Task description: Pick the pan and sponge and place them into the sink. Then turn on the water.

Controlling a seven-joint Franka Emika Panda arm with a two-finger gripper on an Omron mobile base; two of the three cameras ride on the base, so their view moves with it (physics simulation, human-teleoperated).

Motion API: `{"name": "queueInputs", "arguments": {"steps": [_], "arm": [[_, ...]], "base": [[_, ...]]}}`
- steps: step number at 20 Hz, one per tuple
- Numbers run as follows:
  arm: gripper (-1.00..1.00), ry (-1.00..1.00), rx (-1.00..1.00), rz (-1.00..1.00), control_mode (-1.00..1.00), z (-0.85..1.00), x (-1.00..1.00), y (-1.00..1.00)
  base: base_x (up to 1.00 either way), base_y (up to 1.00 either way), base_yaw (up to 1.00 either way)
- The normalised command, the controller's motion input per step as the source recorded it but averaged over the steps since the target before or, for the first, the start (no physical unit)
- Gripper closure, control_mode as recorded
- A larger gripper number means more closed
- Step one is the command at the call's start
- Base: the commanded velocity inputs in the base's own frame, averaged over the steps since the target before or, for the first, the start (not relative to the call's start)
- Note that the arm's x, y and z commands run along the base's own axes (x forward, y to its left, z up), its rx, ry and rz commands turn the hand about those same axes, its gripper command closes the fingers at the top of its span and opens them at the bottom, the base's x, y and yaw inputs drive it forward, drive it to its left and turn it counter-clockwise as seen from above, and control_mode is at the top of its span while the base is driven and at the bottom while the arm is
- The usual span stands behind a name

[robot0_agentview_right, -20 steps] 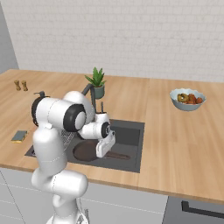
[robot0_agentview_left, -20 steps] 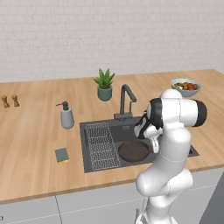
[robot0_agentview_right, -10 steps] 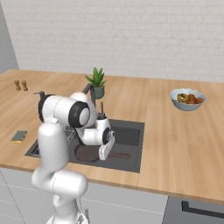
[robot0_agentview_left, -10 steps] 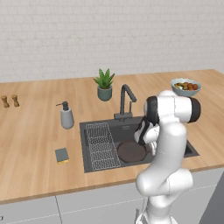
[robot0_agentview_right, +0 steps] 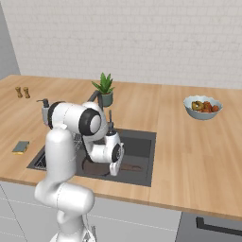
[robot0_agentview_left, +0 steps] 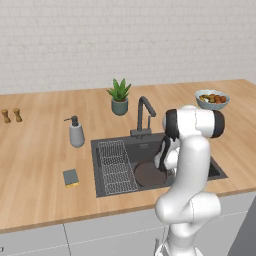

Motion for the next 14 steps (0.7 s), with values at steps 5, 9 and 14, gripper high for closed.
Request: {"name": "queueInputs", "arguments": {"steps": [5,9,14], "arm": [[-1.0,0.0,0.02,0.03,-1.0,0.06,0.35,-0.09],[-1.0,0.0,0.02,0.04,-1.0,0.0,0.25,-0.06],[-1.0,0.0,0.0,0.01,-1.0,0.4,0.04,-0.04]], "base": [[0.0,0.0,0.0],[0.0,0.0,0.0],[0.0,0.0,0.0]]}}
